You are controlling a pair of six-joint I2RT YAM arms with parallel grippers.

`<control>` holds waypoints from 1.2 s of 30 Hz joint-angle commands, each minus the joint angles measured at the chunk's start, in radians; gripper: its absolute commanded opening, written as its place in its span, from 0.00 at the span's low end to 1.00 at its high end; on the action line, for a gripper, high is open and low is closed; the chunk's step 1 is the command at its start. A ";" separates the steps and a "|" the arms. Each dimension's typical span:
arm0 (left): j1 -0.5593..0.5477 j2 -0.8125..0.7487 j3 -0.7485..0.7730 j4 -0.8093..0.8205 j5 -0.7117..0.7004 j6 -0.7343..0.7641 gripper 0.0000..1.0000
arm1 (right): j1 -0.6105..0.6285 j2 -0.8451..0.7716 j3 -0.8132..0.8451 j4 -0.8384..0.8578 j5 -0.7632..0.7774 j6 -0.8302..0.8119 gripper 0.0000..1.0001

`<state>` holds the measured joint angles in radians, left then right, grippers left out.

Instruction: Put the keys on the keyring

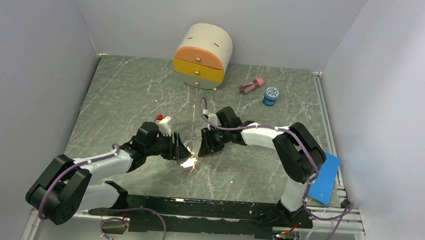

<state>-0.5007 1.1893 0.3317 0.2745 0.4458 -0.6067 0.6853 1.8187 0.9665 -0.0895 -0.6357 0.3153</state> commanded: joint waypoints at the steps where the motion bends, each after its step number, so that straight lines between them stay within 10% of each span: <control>1: 0.001 0.011 0.026 0.059 0.049 0.020 0.56 | 0.014 0.017 0.031 0.002 0.020 -0.027 0.29; 13: 0.002 -0.013 0.011 0.059 0.059 0.024 0.53 | 0.034 0.016 0.048 -0.031 0.086 -0.026 0.14; 20: -0.001 -0.032 -0.023 0.118 0.064 0.001 0.52 | 0.035 -0.037 -0.019 -0.018 0.147 0.036 0.41; 29: -0.005 0.009 -0.017 0.149 0.067 -0.042 0.51 | 0.042 -0.106 -0.071 -0.003 0.094 -0.014 0.27; 36: -0.005 0.048 -0.053 0.262 0.059 -0.131 0.51 | 0.104 -0.109 -0.032 -0.012 0.108 -0.055 0.33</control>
<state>-0.5018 1.2217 0.3031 0.4339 0.4931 -0.6785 0.7506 1.7401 0.8967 -0.1123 -0.5327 0.3004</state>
